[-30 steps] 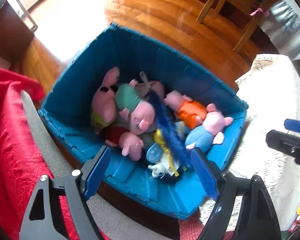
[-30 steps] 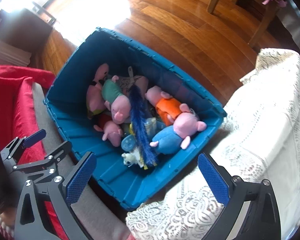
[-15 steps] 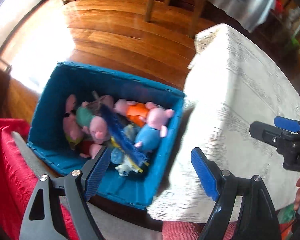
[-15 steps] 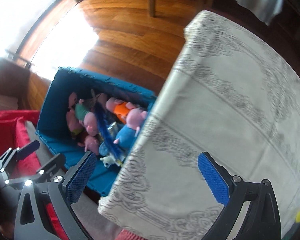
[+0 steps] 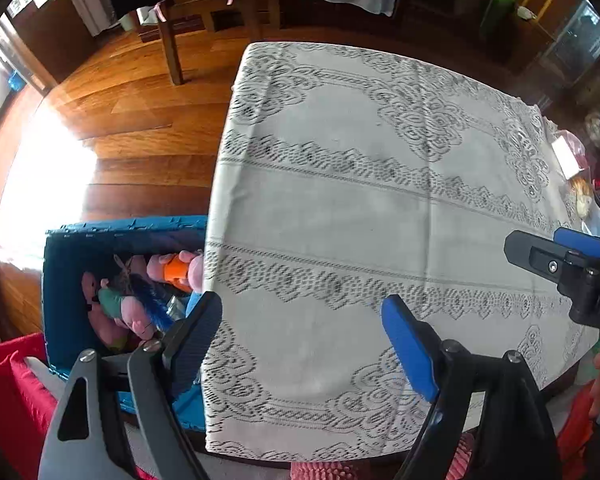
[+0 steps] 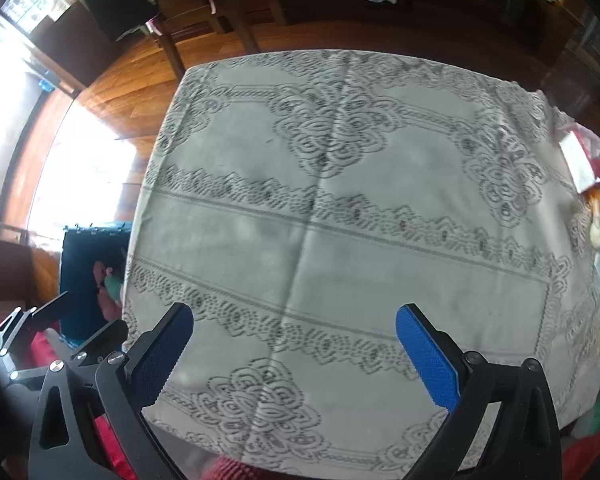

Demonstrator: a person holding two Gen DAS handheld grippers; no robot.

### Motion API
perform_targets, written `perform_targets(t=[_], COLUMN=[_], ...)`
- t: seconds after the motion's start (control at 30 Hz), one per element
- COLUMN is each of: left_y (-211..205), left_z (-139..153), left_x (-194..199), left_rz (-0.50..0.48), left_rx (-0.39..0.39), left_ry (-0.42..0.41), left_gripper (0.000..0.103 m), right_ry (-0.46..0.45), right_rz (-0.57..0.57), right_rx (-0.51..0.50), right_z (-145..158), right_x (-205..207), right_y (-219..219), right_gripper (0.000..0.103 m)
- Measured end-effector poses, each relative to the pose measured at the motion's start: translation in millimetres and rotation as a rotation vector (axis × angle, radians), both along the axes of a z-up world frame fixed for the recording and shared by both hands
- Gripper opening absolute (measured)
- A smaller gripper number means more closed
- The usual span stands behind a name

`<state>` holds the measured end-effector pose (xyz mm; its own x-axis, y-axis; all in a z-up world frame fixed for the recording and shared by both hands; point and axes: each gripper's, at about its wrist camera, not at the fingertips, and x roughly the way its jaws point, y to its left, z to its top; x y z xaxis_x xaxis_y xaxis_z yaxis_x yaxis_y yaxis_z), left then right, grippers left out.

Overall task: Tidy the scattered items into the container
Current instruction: 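Move the right tool back over the table toward the pink tissue pack, then close the right tool on the pink tissue pack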

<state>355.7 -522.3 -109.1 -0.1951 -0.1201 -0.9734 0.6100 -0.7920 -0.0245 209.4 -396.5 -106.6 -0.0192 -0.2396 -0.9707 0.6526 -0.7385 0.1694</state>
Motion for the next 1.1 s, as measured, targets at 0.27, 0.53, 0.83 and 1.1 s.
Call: perform_targets(t=[0.27, 0.53, 0.83, 1.1], left_y=[79, 160, 205, 246], left_z=[17, 27, 35, 29], left_x=[-83, -160, -226, -293], left_rz=[-0.115, -0.2, -0.347, -0.391], left_rx=[-0.007, 0.0, -0.002, -0.009], left_ry=[0.008, 0.009, 0.038, 0.04], left_gripper=[0.082, 0.082, 0.082, 0.082], right_ry=[-0.006, -0.003, 0.025, 0.013], right_rz=[-0.128, -0.22, -0.376, -0.403], right_rx=[-0.036, -0.026, -0.048, -0.051], right_z=[16, 22, 40, 34], right_x=[-67, -129, -180, -238], right_y=[102, 200, 269, 312], right_gripper=[0.103, 0.103, 0.103, 0.103])
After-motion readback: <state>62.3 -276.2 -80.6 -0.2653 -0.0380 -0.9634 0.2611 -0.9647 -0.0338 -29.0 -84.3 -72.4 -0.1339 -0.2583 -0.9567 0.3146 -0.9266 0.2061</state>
